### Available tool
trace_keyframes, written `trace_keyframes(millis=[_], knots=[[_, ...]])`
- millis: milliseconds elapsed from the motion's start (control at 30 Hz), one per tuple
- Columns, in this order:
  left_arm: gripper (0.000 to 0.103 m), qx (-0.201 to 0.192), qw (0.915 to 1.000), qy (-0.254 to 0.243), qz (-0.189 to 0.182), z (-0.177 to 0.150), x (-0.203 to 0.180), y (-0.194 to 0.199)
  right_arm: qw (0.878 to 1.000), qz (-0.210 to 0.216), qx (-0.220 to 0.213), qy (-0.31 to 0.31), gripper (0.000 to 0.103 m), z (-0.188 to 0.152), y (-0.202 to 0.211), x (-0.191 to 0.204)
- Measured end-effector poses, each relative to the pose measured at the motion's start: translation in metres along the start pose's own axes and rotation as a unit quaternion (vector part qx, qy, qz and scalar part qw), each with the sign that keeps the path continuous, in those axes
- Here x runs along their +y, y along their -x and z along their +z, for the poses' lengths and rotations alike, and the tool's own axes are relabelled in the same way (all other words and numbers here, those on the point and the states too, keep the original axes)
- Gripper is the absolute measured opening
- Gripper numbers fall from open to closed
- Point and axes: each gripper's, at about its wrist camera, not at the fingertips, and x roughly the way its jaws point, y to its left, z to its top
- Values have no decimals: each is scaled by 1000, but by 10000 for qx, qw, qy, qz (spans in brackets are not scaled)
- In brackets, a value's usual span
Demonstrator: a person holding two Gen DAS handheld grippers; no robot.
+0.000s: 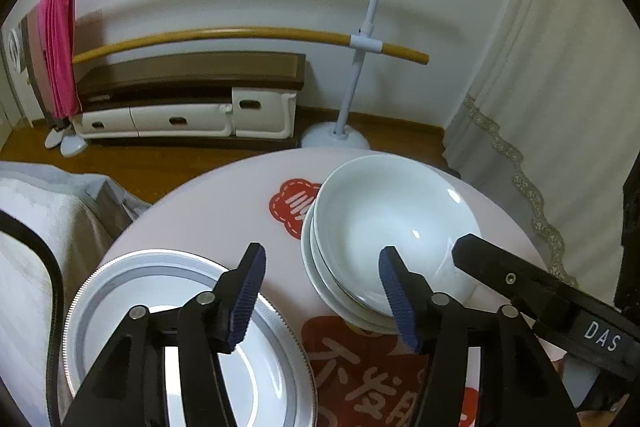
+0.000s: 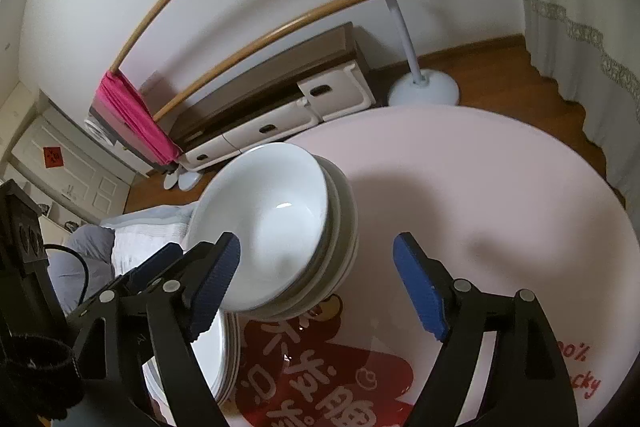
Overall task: Organize plates and bowls
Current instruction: 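Open both tools and regrip the three-bowl stack at its rim, then lift the bowl stack with both tools and carry it toward the plate stack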
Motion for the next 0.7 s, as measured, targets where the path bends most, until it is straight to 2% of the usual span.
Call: trace_keyframes(millis=[133,200,300,467,567,700], knots=[[72,-116,9999,-96,79,-5,-2,19,9999,-56,-57,129,87,1,14,7],[82,-172,9997,-166,106,-8,-5,28,9997,-117,-116,196,88,3,22,10],[91,-210,9993,-265,134,-13,-7,39,9990,-228,-139,364,89,6,30,17],[91,-52,9988,-477,70,-8,-5,43,9981,-343,20,510,89,12,28,24],[91,196,9984,-533,-36,2,0,34,9976,-438,111,519,89,15,21,22],[89,372,9980,-501,40,14,7,18,9968,-600,285,453,89,21,6,16]])
